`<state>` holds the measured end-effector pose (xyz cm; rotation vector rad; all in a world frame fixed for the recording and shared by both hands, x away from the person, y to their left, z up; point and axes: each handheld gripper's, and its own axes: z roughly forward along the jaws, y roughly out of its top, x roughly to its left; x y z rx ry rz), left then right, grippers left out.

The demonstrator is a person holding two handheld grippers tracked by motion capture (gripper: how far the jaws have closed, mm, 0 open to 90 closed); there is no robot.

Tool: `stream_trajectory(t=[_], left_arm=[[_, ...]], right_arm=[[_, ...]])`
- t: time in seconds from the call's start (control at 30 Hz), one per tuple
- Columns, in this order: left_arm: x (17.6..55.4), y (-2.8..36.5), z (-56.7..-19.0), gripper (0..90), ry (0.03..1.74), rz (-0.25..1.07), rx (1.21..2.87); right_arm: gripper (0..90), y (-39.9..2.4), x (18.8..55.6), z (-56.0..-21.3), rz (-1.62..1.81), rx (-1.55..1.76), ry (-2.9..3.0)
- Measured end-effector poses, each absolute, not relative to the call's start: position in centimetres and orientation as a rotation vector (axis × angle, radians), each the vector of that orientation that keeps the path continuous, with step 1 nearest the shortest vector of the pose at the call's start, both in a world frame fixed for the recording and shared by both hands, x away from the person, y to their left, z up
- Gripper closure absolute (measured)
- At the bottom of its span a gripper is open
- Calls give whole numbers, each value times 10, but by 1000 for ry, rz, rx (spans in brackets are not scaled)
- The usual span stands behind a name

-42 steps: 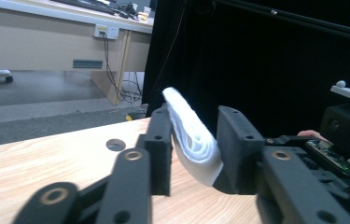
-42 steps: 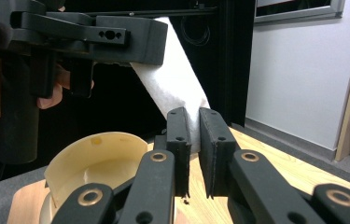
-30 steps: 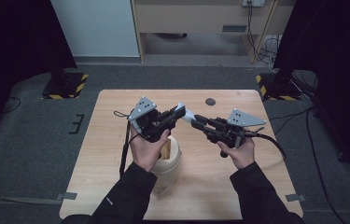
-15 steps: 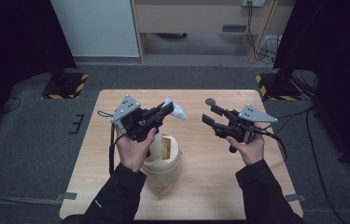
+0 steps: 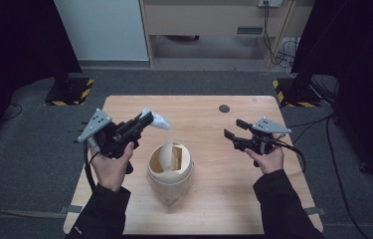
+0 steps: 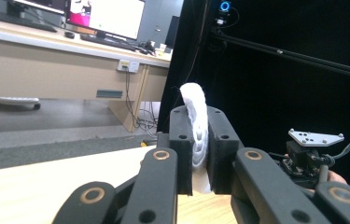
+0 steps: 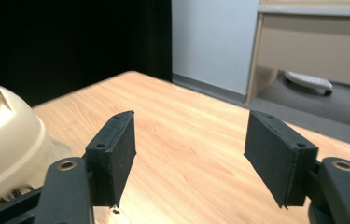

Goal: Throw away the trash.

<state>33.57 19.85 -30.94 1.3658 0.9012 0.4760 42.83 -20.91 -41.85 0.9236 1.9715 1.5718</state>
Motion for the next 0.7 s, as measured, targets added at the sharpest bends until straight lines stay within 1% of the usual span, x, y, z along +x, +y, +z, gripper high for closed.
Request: stream_trajectory(t=[0.3,0.7], left_arm=[[326,222,-335,821,955,488,1406],[319,227,-363,819,993,460,1477]], right_arm=[[276,-232,425,-442,1465,1019,2005],[259,-252,411,-468,1355,1088,2064]])
